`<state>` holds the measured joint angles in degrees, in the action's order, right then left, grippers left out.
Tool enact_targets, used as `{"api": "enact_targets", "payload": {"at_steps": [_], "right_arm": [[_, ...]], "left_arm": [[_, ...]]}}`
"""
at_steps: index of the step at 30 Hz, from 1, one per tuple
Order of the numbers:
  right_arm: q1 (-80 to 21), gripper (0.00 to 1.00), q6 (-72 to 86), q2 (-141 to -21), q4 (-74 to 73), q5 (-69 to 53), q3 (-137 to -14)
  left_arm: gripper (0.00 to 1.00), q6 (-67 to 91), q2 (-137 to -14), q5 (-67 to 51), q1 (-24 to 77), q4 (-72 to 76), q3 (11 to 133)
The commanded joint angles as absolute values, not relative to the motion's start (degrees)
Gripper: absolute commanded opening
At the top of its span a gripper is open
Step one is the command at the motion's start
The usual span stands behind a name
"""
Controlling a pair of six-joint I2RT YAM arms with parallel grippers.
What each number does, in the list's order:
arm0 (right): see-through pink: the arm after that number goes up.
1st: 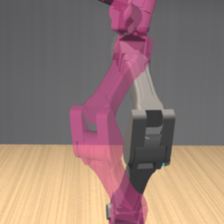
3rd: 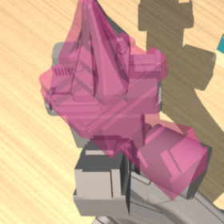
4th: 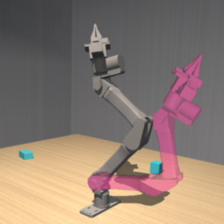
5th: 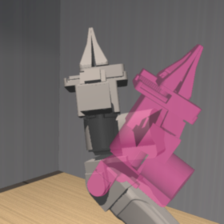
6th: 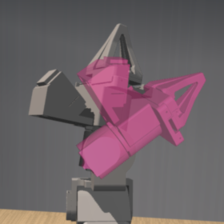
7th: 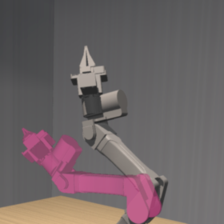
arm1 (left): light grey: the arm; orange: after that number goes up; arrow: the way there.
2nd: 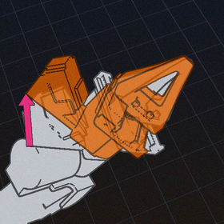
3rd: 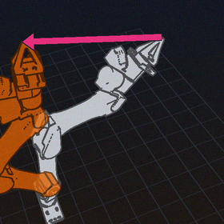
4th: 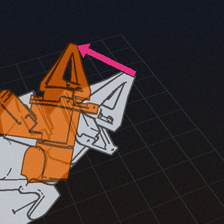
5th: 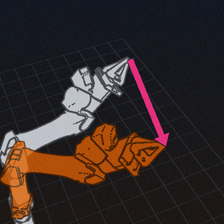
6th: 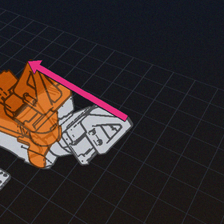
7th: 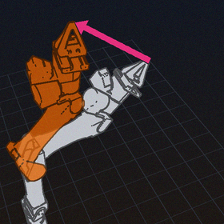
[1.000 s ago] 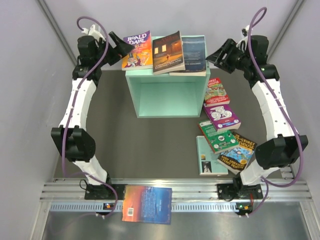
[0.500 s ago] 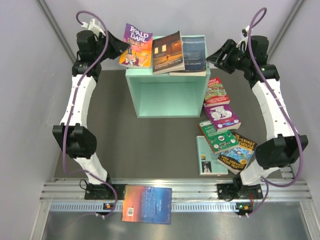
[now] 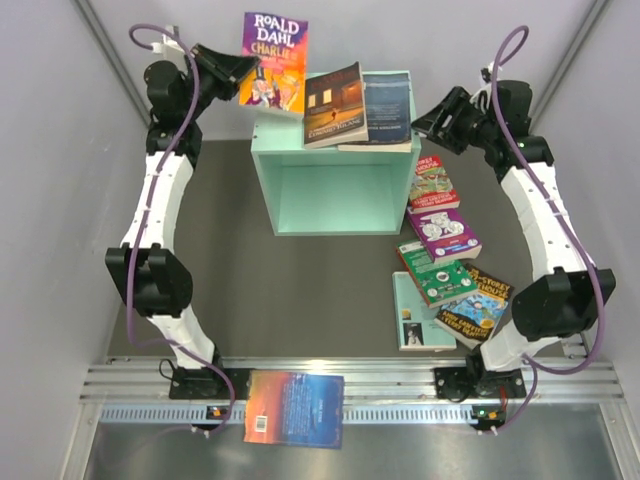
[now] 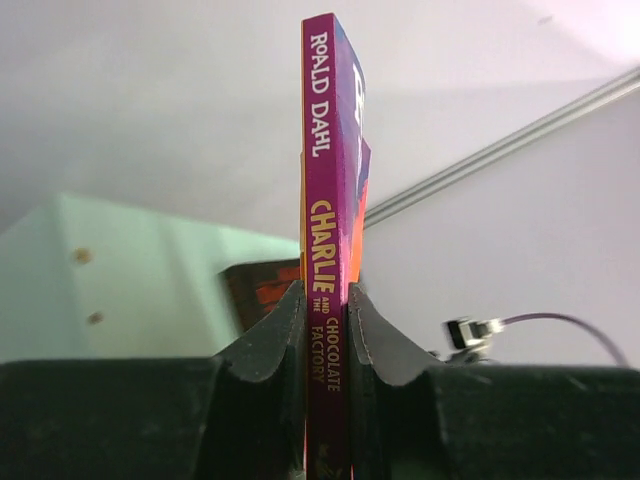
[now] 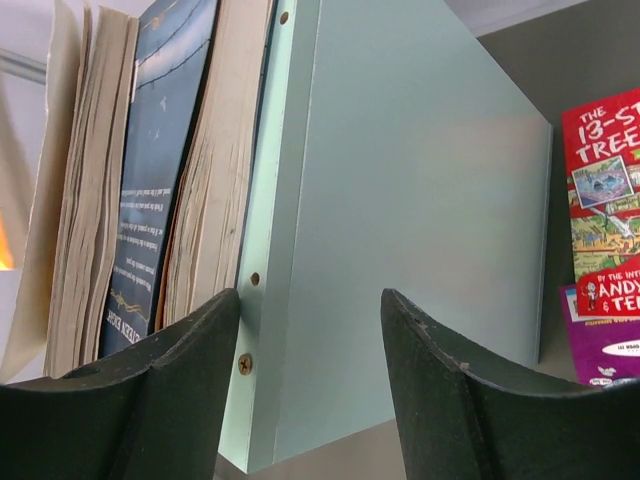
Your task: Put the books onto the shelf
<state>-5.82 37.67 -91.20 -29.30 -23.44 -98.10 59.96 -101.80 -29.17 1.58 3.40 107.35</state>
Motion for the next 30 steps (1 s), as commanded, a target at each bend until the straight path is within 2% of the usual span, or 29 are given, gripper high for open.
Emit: {"api": "enact_targets", "payload": {"at_steps": [1,5,8,13,16,25,28,30], "right_arm": [[-5.63,0.58,37.09,-88.25,-27.16,-23.12,-96.24],[-5.63,0.58,37.09,-87.45,-26.72,-22.76,-94.49],[-5.54,0.58,37.26,-87.19,-26.46,-22.59,-93.87],[-5.63,0.58,37.97,-87.10,-25.67,-22.50,-93.52],[-5.54,0.58,38.14,-87.54,-25.40,-22.50,-94.22],[-4.83,0.58,38.76,-88.42,-25.31,-22.59,-96.94],[-4.40,0.58,39.11,-89.29,-25.31,-22.59,-99.22],[-3.87,0.58,39.55,-90.34,-25.40,-22.59,-100.71]], "left_arm": [[0.00,76.78,-102.20,-31.20,1.32,26.18,111.70],[0.00,84.45,-105.81,-32.34,1.67,32.25,117.41],[0.00,85.96,-108.01,-33.83,3.60,31.39,119.09],[0.00,75.33,-107.67,-31.91,12.28,14.37,116.20],[0.00,74.27,-107.93,-29.62,15.72,12.75,112.33],[0.00,64.26,-107.93,-21.54,18.28,-7.63,115.66],[0.07,61.88,-107.75,-20.04,18.46,-10.81,116.63],[0.26,61.00,-107.49,-19.69,18.46,-11.95,117.07]]}}
